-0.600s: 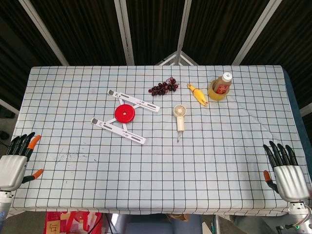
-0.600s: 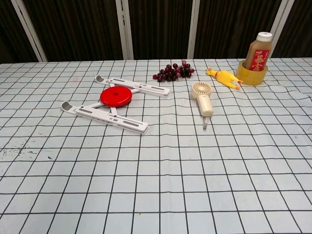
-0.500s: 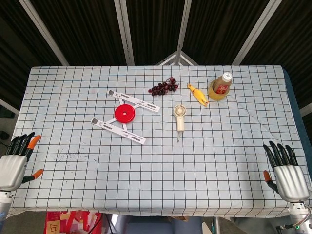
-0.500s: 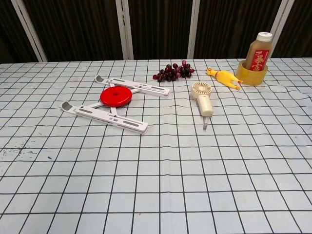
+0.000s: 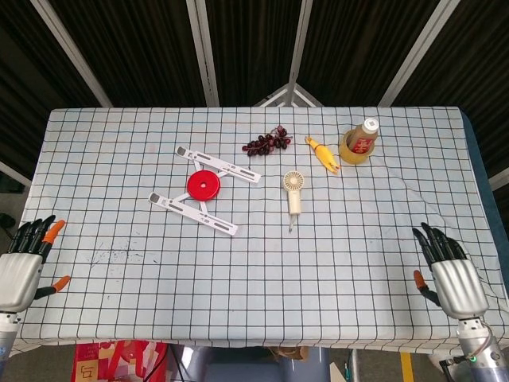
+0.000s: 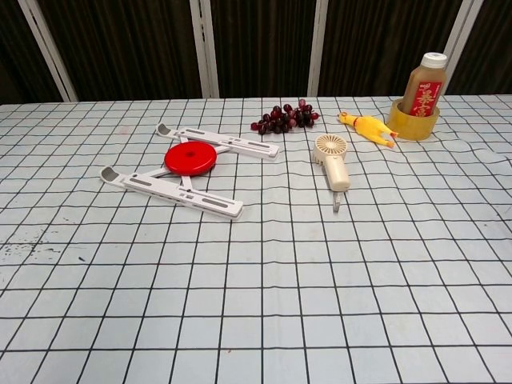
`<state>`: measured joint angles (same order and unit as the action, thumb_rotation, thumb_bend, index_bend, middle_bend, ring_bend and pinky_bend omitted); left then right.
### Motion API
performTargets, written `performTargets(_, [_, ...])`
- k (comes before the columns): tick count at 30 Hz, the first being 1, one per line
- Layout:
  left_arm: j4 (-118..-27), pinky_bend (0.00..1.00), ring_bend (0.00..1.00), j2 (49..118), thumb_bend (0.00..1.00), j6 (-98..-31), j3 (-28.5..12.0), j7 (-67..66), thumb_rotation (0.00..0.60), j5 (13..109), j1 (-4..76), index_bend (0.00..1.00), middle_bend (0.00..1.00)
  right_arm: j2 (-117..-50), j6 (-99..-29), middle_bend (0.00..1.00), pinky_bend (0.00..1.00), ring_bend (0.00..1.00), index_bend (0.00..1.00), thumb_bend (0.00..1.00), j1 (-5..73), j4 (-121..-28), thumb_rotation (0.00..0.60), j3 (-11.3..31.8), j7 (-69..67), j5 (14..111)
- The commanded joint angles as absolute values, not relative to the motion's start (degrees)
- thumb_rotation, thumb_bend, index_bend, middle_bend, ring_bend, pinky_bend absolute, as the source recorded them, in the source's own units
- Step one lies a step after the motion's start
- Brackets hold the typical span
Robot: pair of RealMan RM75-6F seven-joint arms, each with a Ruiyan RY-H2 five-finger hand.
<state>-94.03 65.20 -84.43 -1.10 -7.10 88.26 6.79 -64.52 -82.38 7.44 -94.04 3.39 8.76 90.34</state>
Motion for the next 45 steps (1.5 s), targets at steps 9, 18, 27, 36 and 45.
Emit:
performTargets(9, [-94.1, 0.00, 0.00, 64.8, 0.03, -83.6, -0.9, -5.7, 0.600, 88.9, 7.4, 0.00, 0.00, -71.9, -62.2, 0.83, 0.85, 0.92, 0.00, 0.71, 24.3, -99.1, 0.600, 12.9, 19.9, 77.5])
performTargets(18, [-94.5, 0.00, 0.00, 63.9, 0.03, -82.4, -0.8, -3.8, 0.600, 88.5, 7.8, 0.00, 0.00, -82.6, -53.2, 0.83, 0.85, 0.93, 0.00, 0.75, 34.5, -92.6, 0.600, 16.6, 30.7, 61.2])
performTargets(27, [-94.5, 0.00, 0.00, 63.0, 0.03, -82.1, -1.3, -1.7, 0.600, 87.6, 7.9, 0.00, 0.00, -90.4, -51.4, 0.83, 0.85, 0.93, 0.00, 0.76, 40.6, -84.7, 0.600, 17.5, 35.6, 50.6])
performTargets(36, [-94.7, 0.00, 0.00, 62.6, 0.03, -81.4, -1.2, -0.9, 0.600, 87.5, 8.3, 0.00, 0.00, -94.5, -50.3, 0.83, 0.85, 0.93, 0.00, 0.76, 43.4, -78.6, 0.600, 16.9, 36.4, 45.9])
performTargets(45, [-94.9, 0.00, 0.00, 62.5, 0.03, -80.6, -1.3, -0.6, 0.600, 87.0, 8.7, 0.00, 0.00, -96.3, -50.2, 0.83, 0.85, 0.93, 0.00, 0.76, 44.7, -75.5, 0.600, 16.1, 35.0, 44.8])
